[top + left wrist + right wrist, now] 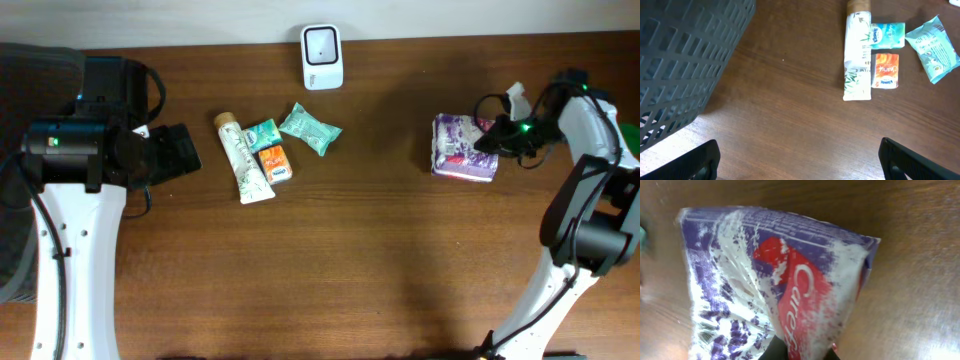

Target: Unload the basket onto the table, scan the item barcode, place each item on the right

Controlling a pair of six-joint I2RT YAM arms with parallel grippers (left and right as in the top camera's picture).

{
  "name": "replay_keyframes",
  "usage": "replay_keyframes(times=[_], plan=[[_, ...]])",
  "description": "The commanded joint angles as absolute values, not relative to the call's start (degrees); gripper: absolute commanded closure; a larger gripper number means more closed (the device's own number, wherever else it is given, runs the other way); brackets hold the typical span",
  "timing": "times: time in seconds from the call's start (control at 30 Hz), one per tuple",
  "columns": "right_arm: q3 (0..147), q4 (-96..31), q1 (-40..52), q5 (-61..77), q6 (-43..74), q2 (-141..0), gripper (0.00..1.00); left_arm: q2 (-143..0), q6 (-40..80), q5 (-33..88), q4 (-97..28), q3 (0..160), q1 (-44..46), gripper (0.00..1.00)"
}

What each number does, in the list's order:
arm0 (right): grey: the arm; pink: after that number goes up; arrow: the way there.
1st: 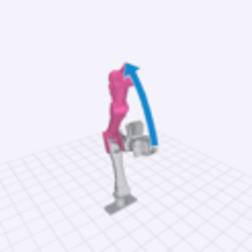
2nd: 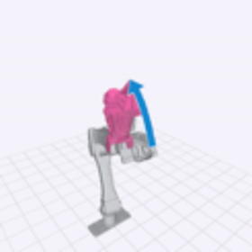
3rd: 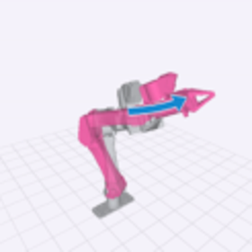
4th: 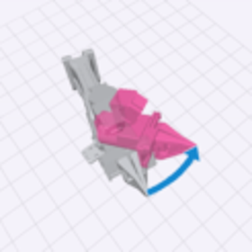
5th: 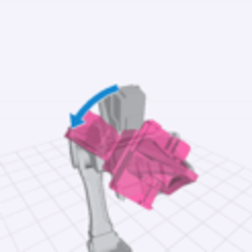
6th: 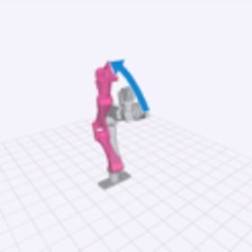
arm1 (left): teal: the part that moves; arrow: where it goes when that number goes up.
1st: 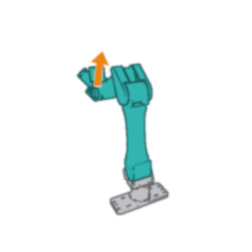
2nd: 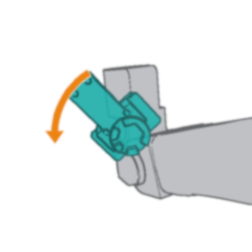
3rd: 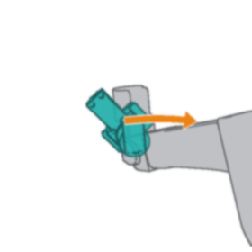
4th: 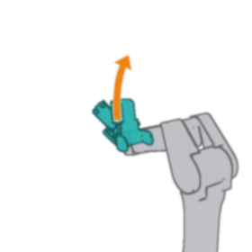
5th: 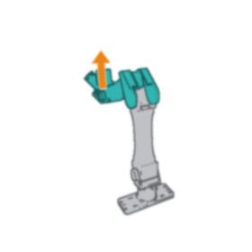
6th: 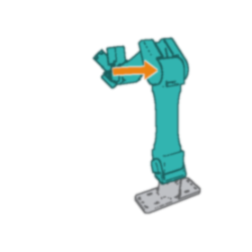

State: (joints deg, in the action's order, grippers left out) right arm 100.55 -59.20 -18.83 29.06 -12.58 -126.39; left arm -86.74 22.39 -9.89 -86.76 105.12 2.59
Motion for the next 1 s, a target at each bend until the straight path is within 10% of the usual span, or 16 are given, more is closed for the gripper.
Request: replay_keyframes(times=[0.0,0.17,0.5,0.63,0.73,0.97], plan=[[103.04,-59.83,-10.28,10.20,-7.57,-118.08,0.96,-86.06,23.14,-10.15,-86.67,105.43,2.44,0.01],[103.20,-67.13,8.93,-44.36,10.20,-117.67,0.96,-86.06,23.14,-10.15,-86.65,105.43,2.44,0.01],[100.79,-66.43,17.58,-35.79,10.17,-122.04,0.96,-86.06,23.14,-10.15,-86.65,105.43,2.44,0.01],[100.82,-64.73,21.45,-25.50,10.15,-122.89,0.69,-86.06,23.14,-10.15,-86.65,105.43,2.44,0.01],[101.60,-63.24,26.98,-23.62,10.17,-122.89,0.05,-86.06,23.14,-10.15,-86.67,105.43,2.44,0.01],[121.40,-72.77,27.40,-4.49,9.91,-122.85,0.01,-86.06,23.14,-10.15,-86.67,105.43,2.44,0.01]])
